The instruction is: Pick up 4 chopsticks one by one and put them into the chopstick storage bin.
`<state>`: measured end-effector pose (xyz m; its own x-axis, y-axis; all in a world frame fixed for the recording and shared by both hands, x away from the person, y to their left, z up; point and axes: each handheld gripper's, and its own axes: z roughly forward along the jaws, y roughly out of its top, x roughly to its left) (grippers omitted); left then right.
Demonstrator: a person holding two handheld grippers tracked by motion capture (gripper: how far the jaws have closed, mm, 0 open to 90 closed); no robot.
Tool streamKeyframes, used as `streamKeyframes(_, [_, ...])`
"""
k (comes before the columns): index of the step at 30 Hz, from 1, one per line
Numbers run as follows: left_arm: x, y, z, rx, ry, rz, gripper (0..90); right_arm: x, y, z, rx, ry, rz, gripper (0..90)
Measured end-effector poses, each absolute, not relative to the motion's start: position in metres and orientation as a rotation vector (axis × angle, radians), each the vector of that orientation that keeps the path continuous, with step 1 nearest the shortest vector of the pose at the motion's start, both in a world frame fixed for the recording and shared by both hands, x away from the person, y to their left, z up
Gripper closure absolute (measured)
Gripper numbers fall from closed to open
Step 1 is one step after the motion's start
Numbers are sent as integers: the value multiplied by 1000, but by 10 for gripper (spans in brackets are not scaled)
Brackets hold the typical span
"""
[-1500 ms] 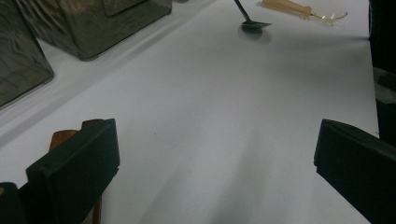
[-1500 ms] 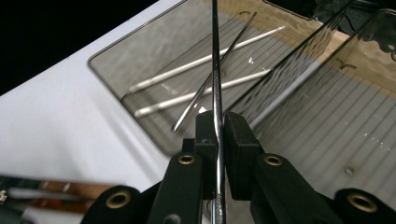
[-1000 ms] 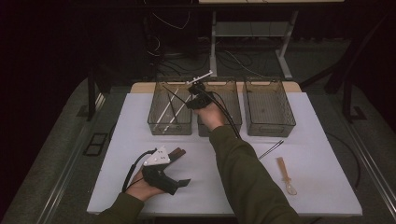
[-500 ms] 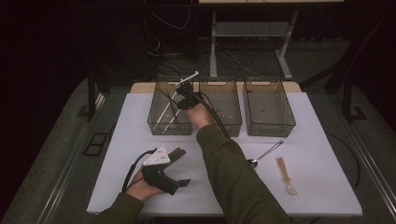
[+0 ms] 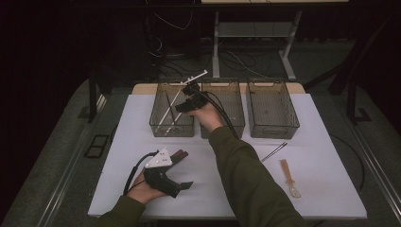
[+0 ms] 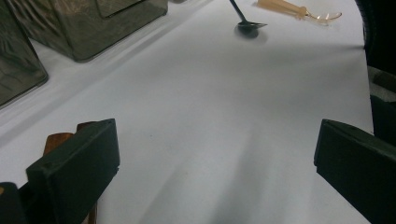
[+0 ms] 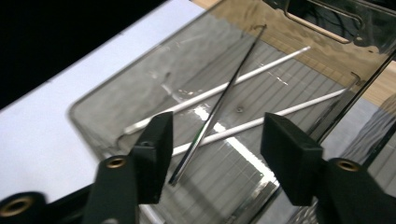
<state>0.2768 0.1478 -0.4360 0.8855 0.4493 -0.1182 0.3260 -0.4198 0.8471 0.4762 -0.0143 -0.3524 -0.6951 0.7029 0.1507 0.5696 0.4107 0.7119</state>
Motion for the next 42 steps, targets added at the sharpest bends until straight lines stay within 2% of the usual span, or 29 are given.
streamKeyframes(8, [277,149,-437,2042,579,154,0,459,-45,-340,1136,2433,1277,311])
streamKeyframes(13, [277,149,-437,2044,584,153,0,451,-61,-343,1158,2363,1279,206])
streamKeyframes(16, [277,148,-438,2044,587,153,0,445,-73,-341,1170,2349,1303,188])
streamKeyframes(33, [279,149,-438,2044,614,154,0,398,-141,-329,1087,2295,1356,173])
streamKeyframes(42, [280,149,-438,2058,608,163,0,376,-175,-336,1063,2301,1353,173])
